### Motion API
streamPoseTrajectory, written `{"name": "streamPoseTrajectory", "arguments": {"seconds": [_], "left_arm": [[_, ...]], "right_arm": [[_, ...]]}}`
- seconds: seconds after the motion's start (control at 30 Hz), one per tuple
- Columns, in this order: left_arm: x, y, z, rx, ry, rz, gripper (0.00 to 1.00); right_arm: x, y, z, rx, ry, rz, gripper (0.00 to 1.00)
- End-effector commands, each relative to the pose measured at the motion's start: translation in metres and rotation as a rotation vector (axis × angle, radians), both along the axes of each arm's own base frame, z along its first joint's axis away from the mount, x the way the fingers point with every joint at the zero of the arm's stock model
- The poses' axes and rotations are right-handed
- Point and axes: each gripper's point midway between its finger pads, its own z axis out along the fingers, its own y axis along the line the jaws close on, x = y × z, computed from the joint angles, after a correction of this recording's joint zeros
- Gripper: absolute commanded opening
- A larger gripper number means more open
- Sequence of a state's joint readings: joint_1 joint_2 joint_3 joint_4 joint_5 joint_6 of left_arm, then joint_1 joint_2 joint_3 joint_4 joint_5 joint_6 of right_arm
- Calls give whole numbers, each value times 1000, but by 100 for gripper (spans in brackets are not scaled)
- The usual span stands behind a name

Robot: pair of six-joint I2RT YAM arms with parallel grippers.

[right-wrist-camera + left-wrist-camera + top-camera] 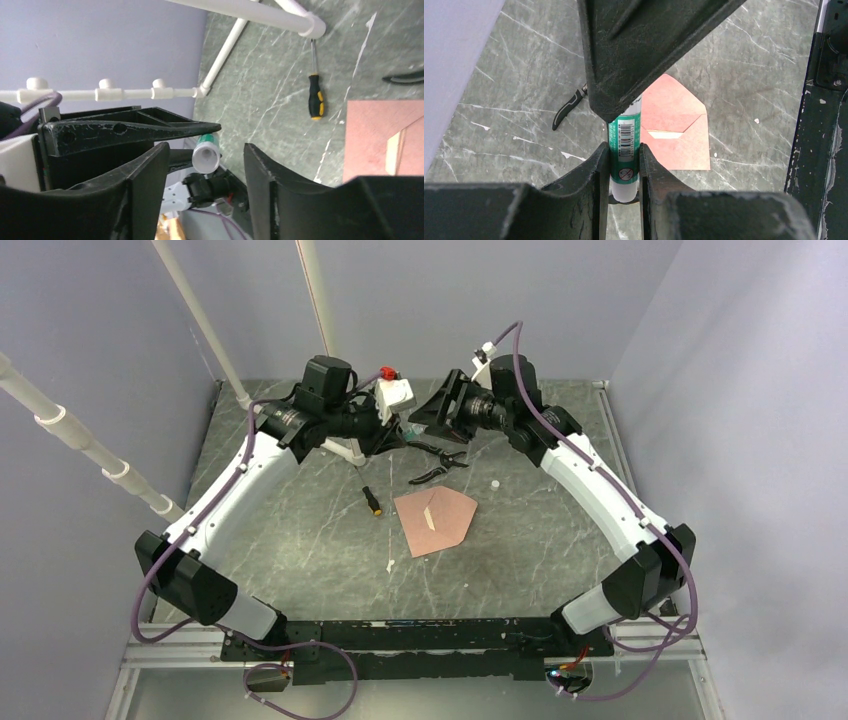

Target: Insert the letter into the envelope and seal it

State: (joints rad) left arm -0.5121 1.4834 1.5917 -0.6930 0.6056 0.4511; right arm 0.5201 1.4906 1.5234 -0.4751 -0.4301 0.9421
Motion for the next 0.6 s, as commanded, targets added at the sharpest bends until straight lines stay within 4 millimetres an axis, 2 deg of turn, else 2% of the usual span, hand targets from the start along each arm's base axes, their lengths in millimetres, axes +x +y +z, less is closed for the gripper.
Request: {"name": "streamPoseTrajectory", "arguments": {"seconds": [0.0, 0.17, 0.23, 0.47, 0.57], "left_arm": [[0, -2, 18, -27, -53, -12, 2], [4, -3, 19, -32, -55, 0, 3], [3, -5, 19, -38, -50, -9, 2], [-8, -8, 26, -63, -35, -49, 2], [-9, -6, 28, -67, -36, -41, 3]], "right_arm": [[-3, 4, 12, 33, -107, 75, 63], [-11, 18, -7, 3, -87, 154, 64], [-10, 22, -10, -1, -90, 166, 61], [-4, 23, -12, -11, -106, 150, 38], [-4, 25, -7, 9, -114, 158, 23]]}}
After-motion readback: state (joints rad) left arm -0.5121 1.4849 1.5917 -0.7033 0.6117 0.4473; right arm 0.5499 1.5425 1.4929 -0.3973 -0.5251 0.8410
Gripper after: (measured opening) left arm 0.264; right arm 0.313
